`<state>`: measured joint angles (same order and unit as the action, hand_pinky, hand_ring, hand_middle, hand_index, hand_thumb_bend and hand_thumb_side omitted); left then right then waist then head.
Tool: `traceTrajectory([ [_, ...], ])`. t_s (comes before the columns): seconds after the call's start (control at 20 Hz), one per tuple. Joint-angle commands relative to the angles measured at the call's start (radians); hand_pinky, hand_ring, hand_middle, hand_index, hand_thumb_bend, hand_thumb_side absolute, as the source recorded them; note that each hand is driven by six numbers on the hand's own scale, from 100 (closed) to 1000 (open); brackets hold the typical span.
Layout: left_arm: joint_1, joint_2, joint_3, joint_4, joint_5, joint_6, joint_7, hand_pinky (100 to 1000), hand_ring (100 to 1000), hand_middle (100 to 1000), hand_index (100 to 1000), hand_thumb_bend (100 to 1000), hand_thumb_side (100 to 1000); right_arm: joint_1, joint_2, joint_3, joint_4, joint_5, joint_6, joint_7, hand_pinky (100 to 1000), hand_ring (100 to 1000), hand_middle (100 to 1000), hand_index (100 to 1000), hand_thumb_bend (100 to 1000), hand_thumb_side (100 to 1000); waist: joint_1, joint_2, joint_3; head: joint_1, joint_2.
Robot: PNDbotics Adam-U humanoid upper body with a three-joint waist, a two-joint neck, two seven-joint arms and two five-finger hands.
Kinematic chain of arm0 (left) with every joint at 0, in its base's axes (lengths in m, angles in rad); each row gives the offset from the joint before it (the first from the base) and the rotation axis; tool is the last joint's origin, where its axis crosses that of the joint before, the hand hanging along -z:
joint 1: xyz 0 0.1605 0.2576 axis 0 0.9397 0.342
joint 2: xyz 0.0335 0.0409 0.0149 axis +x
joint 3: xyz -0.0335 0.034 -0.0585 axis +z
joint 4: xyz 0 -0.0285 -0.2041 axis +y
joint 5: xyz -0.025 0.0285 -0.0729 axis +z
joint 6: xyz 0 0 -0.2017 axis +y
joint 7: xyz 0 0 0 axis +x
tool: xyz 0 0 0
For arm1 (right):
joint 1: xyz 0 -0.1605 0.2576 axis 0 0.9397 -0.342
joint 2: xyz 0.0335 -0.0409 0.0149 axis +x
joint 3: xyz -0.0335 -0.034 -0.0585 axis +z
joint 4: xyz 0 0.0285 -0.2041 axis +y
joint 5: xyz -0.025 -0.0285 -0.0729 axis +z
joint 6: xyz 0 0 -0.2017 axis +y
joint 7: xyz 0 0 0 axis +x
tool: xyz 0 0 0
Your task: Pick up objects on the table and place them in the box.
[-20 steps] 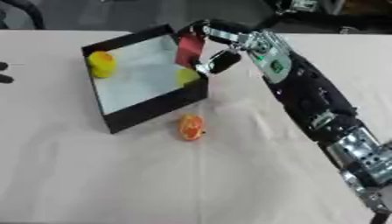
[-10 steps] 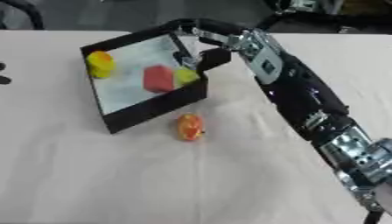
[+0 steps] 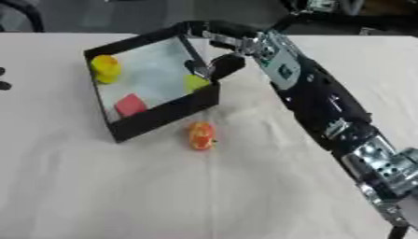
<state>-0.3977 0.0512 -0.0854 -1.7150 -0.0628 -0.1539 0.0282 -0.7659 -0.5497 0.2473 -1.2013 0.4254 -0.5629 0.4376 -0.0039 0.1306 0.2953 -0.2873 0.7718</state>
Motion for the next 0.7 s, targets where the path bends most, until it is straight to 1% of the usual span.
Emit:
traceTrajectory([
  [0.05, -0.012, 0.014, 0.015, -0.024, -0.007, -0.001, 0.012, 549, 617, 592, 658, 100, 892, 0.008, -0.053, 0.001, -0.093, -0.012, 0.004, 0.019, 928, 994, 970, 1000, 100, 204, -0.010, -0.016, -0.007, 0.010, -0.002],
  [0.3, -0.008, 0.023, 0.028, -0.024, -0.014, 0.002, 0.026, 548, 617, 591, 658, 100, 892, 0.074, -0.091, 0.014, -0.228, -0.034, 0.023, 0.074, 910, 970, 957, 1000, 100, 211, -0.009, -0.019, -0.024, 0.023, -0.002],
  [0.45, -0.003, 0.030, 0.036, -0.024, -0.018, 0.003, 0.036, 548, 616, 590, 658, 100, 892, 0.119, -0.112, 0.024, -0.321, -0.051, 0.024, 0.104, 904, 952, 949, 1000, 100, 219, -0.010, -0.024, -0.036, 0.031, -0.002],
  [0.6, -0.001, 0.034, 0.040, -0.023, -0.022, 0.005, 0.043, 547, 616, 590, 658, 100, 892, 0.157, -0.123, 0.041, -0.407, -0.053, 0.022, 0.141, 900, 933, 942, 1000, 100, 225, -0.009, -0.027, -0.044, 0.034, -0.002],
  [0.7, 0.000, 0.035, 0.042, -0.023, -0.024, 0.006, 0.045, 547, 616, 590, 658, 100, 892, 0.177, -0.124, 0.053, -0.444, -0.055, 0.023, 0.171, 896, 918, 931, 994, 100, 230, -0.008, -0.029, -0.047, 0.034, -0.002],
])
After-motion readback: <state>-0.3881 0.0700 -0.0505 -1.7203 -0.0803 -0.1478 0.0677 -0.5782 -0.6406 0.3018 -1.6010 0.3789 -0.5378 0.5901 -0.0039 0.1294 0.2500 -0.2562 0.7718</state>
